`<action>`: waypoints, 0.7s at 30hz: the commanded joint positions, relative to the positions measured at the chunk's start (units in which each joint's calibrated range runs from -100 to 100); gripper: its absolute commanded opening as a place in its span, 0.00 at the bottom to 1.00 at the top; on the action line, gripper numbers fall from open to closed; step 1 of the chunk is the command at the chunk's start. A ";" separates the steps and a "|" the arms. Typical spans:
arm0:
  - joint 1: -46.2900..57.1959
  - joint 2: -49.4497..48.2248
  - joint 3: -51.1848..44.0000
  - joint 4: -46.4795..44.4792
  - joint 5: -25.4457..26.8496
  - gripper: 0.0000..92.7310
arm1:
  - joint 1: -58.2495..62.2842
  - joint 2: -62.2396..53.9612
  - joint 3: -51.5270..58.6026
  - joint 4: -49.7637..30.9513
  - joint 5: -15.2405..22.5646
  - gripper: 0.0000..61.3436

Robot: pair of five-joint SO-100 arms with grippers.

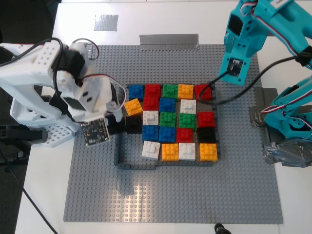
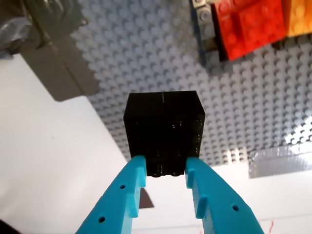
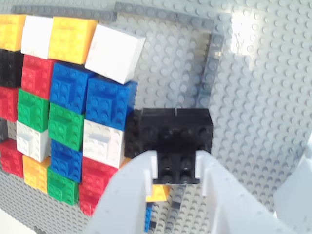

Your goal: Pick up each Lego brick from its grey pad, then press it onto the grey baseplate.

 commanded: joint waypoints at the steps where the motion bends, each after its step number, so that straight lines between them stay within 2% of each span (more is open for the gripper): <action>1: -4.18 -2.49 1.31 1.96 0.36 0.00 | 4.29 -1.24 3.30 -8.88 2.04 0.00; 6: -8.61 -3.01 1.40 2.29 0.31 0.00 | 5.88 1.50 7.09 -15.96 2.19 0.00; 16: -16.08 -3.01 1.40 2.70 0.02 0.00 | 5.08 8.37 12.69 -23.21 -0.20 0.00; 21: -19.13 -2.58 1.49 2.70 -1.30 0.00 | 4.72 8.80 14.77 -25.24 -0.20 0.00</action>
